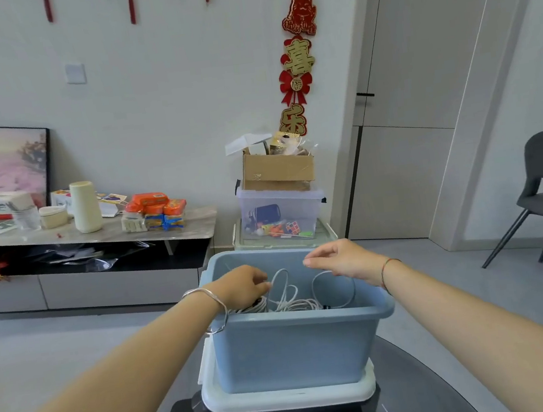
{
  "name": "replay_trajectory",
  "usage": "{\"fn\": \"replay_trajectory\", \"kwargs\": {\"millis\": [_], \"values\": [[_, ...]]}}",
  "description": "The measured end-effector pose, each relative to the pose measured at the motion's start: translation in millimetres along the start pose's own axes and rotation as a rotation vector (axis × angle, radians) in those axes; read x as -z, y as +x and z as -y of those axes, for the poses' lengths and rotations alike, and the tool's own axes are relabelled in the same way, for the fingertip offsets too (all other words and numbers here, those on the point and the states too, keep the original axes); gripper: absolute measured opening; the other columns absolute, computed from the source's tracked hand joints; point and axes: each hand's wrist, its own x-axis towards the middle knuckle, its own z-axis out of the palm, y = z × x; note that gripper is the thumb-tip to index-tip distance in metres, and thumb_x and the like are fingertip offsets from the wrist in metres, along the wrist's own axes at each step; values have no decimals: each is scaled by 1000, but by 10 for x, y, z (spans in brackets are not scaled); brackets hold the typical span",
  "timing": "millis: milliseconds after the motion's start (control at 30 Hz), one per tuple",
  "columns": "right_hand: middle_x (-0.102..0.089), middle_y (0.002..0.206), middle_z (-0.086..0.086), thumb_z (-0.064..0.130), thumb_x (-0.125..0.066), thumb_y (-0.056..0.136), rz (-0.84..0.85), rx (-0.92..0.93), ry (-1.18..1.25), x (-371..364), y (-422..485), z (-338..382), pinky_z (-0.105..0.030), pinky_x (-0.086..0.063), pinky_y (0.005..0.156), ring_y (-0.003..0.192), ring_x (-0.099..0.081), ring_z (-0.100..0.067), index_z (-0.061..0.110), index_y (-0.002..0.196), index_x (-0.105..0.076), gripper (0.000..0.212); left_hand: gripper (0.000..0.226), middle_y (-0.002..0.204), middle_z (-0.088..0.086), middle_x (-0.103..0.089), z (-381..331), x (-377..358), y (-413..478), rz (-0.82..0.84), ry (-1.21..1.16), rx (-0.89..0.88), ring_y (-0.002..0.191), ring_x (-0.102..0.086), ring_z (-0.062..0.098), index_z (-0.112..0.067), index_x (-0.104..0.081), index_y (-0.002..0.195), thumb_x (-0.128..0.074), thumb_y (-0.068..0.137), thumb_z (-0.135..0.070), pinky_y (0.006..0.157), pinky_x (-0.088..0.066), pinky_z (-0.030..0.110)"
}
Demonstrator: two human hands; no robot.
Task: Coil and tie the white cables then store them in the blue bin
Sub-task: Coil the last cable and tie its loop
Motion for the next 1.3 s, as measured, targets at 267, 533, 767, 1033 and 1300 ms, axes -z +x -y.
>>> {"fn": "replay_trajectory", "kwargs": {"millis": [267,533,767,1033,1300], "values": [[-71,95,1,13,-72,81,-138,138,169,-6,-887,97,-4,-47,73,90,-65,-9,11,96,-71,15,40,126,3,-63,-305,94,-762,-138,-231,-70,113,-59,13,-10,-58,129,-60,93,-27,96,-41,18],[-72,90,3,10,-73,80,-133,183,263,-624,-1908,-112,-12,-48,78,81,-65,-3,16,88,-71,10,32,114,-4,-68,-520,-315,-1736,-217,-429,-103,105,-62,5,-14,-65,119,-67,88,-23,97,-43,18],[-73,94,3,20,-74,81,69,101,125,-1181,-2458,-422,-19,-49,88,90,-67,-7,17,92,-72,11,37,117,2,-66,-292,-890,-2272,-61,-409,-41,104,-60,5,-7,-63,120,-71,85,-17,81,-43,2],[-62,72,13,33,-78,76,286,139,-103,-1627,-2897,-399,-9,-40,63,64,-51,1,21,81,-70,15,21,98,-13,-68,-70,-1132,-2787,14,-224,-69,86,-59,-2,-26,-68,98,-76,78,-26,77,-43,7],[-48,82,14,19,-69,79,348,276,-481,-1909,-3105,-370,-23,-42,75,79,-47,-7,25,102,-71,24,7,73,-12,-64,-102,-1213,-3112,73,-155,-92,59,-54,-5,-26,-68,76,-74,80,-26,61,-41,7]]}}
